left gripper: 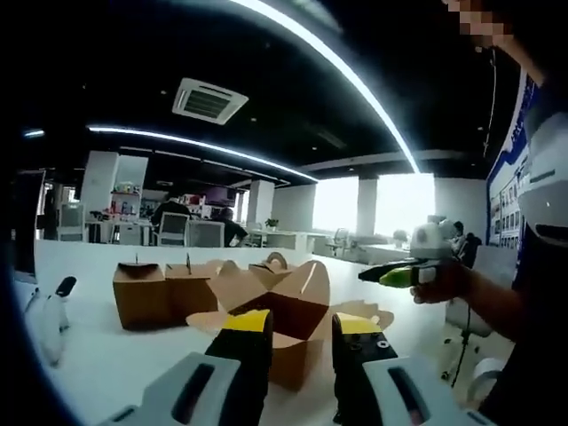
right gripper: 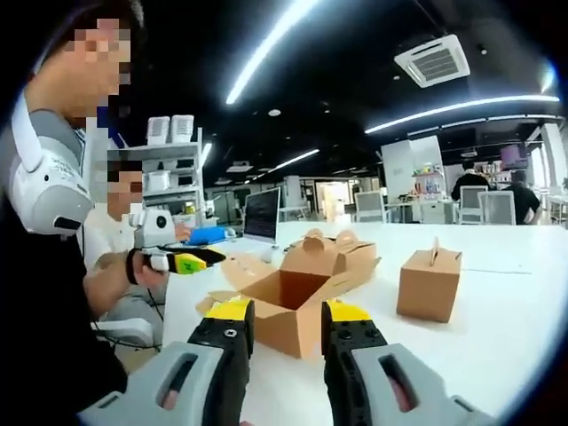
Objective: Pick up one paper box from the group, open the paper box, and remove the item inside
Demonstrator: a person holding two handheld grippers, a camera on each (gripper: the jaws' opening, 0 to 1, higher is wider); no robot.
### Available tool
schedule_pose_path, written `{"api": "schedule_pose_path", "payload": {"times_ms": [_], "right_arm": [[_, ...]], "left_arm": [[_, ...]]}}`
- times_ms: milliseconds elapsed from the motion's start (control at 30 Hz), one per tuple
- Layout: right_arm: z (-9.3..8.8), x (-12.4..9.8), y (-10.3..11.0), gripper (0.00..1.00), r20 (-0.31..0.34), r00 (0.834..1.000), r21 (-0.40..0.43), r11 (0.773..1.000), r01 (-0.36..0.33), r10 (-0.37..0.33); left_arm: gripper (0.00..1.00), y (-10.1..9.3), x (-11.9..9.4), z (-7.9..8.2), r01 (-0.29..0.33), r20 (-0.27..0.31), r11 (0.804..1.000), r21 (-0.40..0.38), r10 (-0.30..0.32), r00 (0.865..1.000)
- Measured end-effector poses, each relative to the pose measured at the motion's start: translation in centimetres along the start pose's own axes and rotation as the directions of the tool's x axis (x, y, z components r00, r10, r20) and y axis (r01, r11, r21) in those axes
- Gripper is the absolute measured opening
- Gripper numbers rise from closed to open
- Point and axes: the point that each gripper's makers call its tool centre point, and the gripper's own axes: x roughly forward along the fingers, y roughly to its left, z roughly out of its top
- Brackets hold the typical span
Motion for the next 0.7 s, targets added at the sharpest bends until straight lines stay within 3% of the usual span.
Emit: {"api": "schedule_pose_path", "payload": {"times_ms": [100, 233, 700], "right_arm": [[-0.1, 0.0, 0.0, 0.31, -0.017, 1.0, -0.01, 1.0, -0.003, 0.003], [0.3, -0.1, -0.1, 0.31, 0.003, 1.0, -0.008, 1.0, 0.0, 0.0], [-1.0, 0.5, 0.5, 0.31, -0.047, 0.999, -0.009, 1.0, -0.018, 0.017]], "left_arm": [[0.29, 0.3, 0.1, -0.4, -0.015, -0.014, 1.0, -0.009, 0.015, 1.0], [0.29, 0.4, -0.3, 0.3, -0.023, 0.005, 1.0, -0.014, 0.023, 1.0], [0.28, 1.7, -1.1, 0.3, -0.072, 0.022, 0.996, -0.048, 0.073, 0.997]]}}
